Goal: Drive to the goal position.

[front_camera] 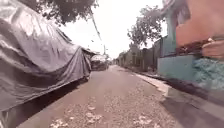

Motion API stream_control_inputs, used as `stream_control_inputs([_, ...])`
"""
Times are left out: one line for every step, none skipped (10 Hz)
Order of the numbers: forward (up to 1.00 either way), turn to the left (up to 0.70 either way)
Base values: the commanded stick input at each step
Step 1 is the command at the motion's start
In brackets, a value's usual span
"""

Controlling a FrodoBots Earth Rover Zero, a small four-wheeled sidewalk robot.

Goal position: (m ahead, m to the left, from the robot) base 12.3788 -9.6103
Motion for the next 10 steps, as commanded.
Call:
stream_control_inputs([0.7, 0.0])
stream_control_inputs([0.7, 0.0])
stream_control_inputs([0.7, 0.0])
stream_control_inputs([0.7, 0.0])
stream_control_inputs([0.7, 0.0])
stream_control_inputs([0.7, 0.0])
stream_control_inputs([0.7, 0.0])
stream_control_inputs([0.7, 0.0])
stream_control_inputs([0.7, 0.0])
stream_control_inputs([0.7, 0.0])
